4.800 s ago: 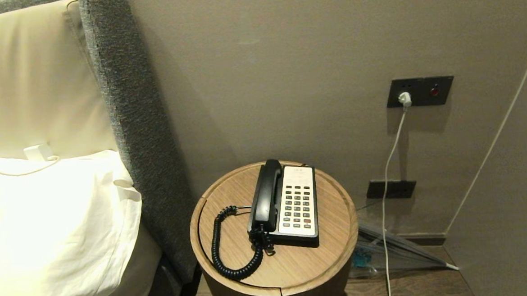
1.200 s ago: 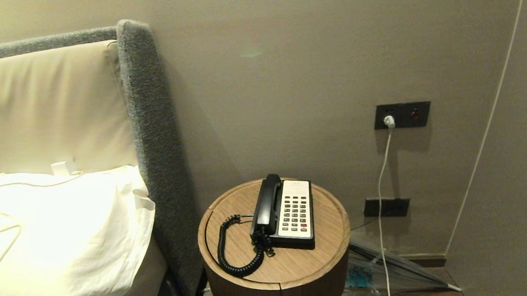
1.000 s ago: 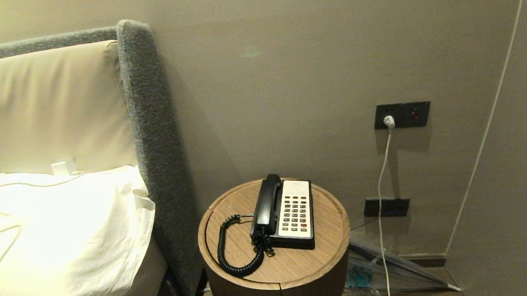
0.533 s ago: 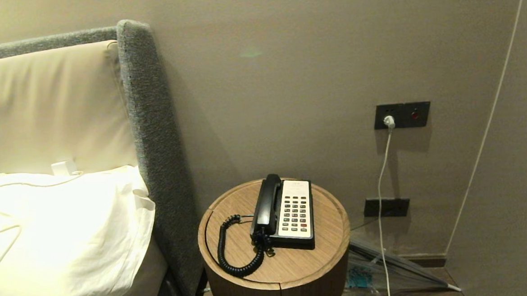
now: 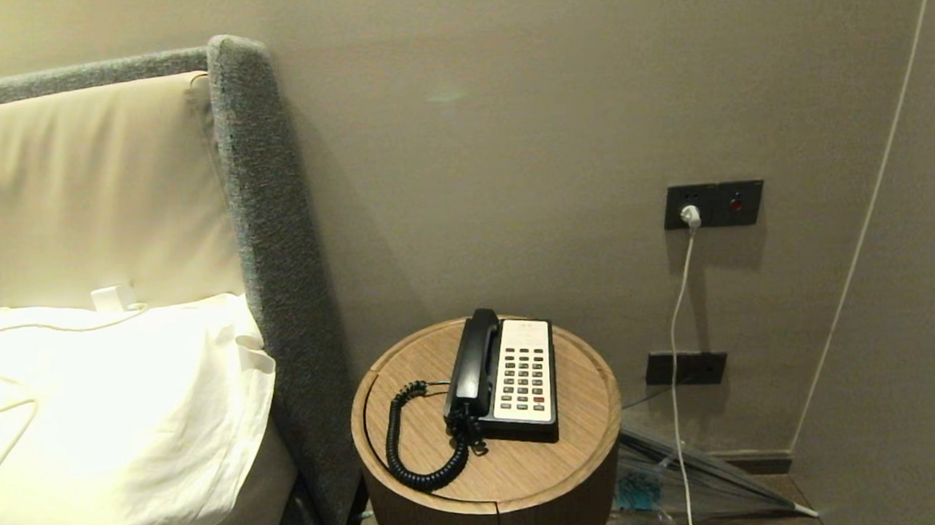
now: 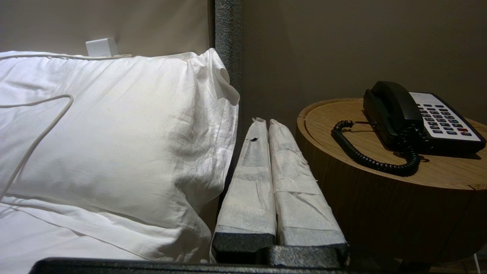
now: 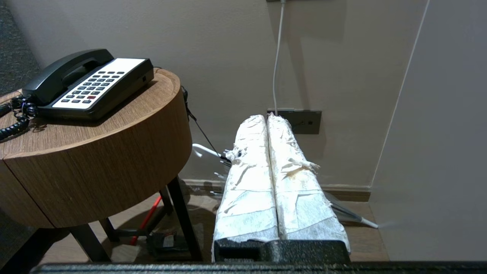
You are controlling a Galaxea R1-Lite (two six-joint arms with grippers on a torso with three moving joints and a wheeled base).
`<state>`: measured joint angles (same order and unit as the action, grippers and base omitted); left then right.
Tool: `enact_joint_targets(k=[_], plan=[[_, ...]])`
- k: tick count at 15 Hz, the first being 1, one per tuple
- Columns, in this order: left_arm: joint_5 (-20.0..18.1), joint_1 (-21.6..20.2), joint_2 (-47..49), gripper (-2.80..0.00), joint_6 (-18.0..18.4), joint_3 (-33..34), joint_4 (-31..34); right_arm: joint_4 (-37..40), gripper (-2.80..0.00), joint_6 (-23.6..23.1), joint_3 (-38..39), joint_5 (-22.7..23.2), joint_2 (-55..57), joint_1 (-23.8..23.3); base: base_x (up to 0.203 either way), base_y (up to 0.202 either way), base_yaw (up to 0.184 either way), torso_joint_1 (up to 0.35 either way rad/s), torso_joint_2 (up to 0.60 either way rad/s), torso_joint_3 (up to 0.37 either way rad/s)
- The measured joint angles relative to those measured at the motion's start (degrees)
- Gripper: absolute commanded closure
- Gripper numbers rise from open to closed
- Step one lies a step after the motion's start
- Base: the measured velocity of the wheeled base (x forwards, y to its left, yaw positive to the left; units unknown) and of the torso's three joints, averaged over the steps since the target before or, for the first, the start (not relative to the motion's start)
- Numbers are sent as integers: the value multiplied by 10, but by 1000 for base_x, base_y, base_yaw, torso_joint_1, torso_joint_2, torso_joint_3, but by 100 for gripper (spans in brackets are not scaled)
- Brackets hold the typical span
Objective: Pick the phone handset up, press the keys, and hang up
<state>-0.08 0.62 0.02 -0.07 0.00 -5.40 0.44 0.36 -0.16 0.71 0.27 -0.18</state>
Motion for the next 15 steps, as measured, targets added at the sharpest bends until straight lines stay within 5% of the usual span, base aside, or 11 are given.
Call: enact_joint_targets(k=[15], plan=[[0, 0, 0, 0, 0, 0, 0, 2, 0, 0, 0, 0, 0, 0, 0, 0, 0, 0, 0, 0]])
